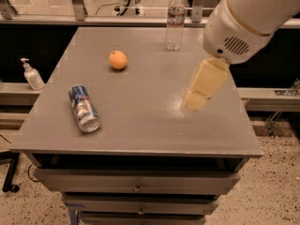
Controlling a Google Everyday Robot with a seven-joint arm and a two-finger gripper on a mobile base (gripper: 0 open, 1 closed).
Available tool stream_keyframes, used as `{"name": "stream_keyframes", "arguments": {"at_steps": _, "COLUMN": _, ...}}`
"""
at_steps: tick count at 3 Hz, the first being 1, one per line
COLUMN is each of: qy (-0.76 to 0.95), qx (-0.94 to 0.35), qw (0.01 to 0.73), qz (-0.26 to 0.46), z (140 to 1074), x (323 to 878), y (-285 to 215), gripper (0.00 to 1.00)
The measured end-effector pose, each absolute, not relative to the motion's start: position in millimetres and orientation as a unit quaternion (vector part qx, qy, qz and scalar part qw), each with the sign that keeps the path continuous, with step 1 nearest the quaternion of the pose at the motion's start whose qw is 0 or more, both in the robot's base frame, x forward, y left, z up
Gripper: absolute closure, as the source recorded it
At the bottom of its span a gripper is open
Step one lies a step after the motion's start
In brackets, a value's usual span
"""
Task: Place redbull can upright
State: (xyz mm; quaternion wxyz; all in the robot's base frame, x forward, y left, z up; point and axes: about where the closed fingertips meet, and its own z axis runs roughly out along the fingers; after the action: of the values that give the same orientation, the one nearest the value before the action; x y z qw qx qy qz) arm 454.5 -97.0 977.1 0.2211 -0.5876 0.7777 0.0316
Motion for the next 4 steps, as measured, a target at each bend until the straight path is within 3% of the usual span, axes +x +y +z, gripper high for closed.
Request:
{"name": "stream_keyframes", "arguments": {"at_steps": 1, "qy": 0.792, "qx": -0.555, "qw": 0.246, "qz": 0.07, "z": 976.4, "x": 462.0, "y": -28.4, "gripper": 0.0}}
{"name": "stream_keyframes", "arguments": {"at_steps": 4, "qy": 0.82, "qx": -0.507, "qw": 0.254, "qz": 0.079, "z": 986.1, "x": 461.1, "y": -23.0, "gripper": 0.0}}
